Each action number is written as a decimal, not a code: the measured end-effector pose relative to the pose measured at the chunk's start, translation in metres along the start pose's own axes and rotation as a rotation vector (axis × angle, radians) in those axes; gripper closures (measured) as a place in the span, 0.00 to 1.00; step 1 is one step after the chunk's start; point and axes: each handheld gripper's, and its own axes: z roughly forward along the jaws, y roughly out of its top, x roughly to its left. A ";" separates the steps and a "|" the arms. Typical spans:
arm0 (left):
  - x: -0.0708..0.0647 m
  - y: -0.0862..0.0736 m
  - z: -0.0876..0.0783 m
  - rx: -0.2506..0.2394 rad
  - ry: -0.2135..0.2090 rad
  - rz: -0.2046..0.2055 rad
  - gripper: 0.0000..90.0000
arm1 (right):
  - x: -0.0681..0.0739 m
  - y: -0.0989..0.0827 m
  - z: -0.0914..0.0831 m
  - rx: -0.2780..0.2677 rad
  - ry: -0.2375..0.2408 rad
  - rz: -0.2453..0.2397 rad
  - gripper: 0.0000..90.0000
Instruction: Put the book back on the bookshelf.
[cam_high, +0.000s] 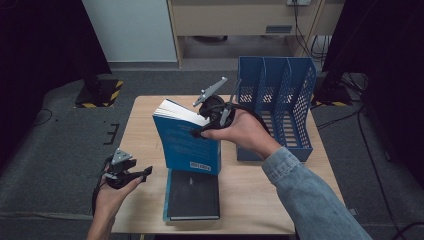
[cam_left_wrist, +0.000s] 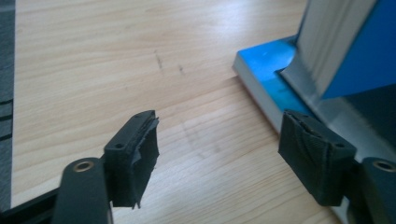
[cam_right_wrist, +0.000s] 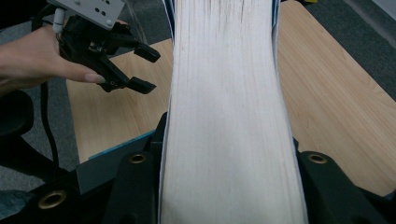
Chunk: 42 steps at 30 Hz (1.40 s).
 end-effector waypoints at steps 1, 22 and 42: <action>0.000 -0.002 0.002 0.012 0.015 0.009 0.27 | 0.000 0.000 0.000 0.002 0.001 0.000 0.64; -0.001 -0.013 0.018 0.104 0.035 0.013 0.20 | -0.018 0.007 0.002 -0.001 0.000 0.162 0.67; -0.002 -0.012 0.026 0.131 0.028 0.023 0.17 | -0.042 0.016 -0.026 -0.043 -0.054 0.318 0.67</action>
